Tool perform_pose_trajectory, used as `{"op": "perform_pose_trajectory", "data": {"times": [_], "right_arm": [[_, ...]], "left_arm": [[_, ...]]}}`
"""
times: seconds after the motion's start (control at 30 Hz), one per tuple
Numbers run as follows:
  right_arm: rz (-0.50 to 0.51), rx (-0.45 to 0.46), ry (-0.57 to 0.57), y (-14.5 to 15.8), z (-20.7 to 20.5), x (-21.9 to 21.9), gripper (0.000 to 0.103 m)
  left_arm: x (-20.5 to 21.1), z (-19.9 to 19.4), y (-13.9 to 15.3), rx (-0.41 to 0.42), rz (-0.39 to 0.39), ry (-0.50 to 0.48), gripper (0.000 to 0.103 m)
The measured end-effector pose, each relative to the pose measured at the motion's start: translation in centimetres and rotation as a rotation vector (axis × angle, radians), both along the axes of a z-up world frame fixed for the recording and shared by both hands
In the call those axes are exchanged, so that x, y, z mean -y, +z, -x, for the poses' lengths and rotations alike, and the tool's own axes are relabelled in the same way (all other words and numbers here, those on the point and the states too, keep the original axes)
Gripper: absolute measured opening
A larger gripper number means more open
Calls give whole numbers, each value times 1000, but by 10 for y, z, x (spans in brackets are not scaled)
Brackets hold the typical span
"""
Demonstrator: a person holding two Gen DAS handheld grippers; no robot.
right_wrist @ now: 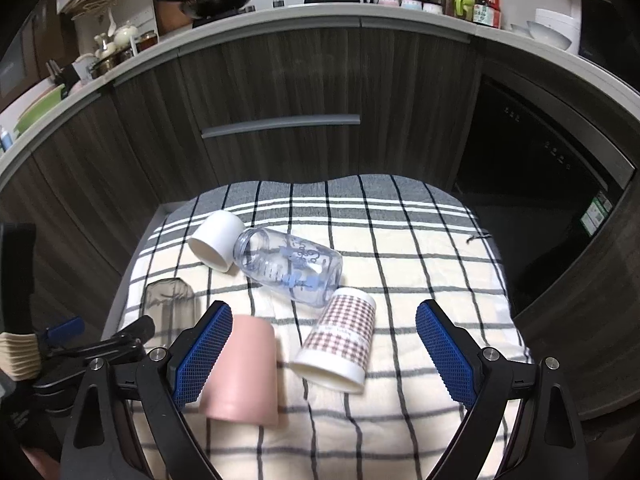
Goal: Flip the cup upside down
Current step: 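Move the left gripper to the clear glass cup and close on it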
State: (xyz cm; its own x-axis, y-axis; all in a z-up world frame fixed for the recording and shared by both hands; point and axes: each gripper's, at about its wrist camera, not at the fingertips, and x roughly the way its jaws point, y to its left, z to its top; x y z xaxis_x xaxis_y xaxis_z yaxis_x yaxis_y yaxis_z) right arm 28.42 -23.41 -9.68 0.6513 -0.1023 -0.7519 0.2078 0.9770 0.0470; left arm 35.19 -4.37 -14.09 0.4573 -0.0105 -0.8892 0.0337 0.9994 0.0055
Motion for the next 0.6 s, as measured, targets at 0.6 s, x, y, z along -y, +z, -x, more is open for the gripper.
{"op": "perform_pose_trajectory", "data": {"times": [0.6], "right_arm": [[-29,-93,8,-46,-40,-1,93]], "left_arm": [[7,-45,-61,-117,-14,-22,101]]}}
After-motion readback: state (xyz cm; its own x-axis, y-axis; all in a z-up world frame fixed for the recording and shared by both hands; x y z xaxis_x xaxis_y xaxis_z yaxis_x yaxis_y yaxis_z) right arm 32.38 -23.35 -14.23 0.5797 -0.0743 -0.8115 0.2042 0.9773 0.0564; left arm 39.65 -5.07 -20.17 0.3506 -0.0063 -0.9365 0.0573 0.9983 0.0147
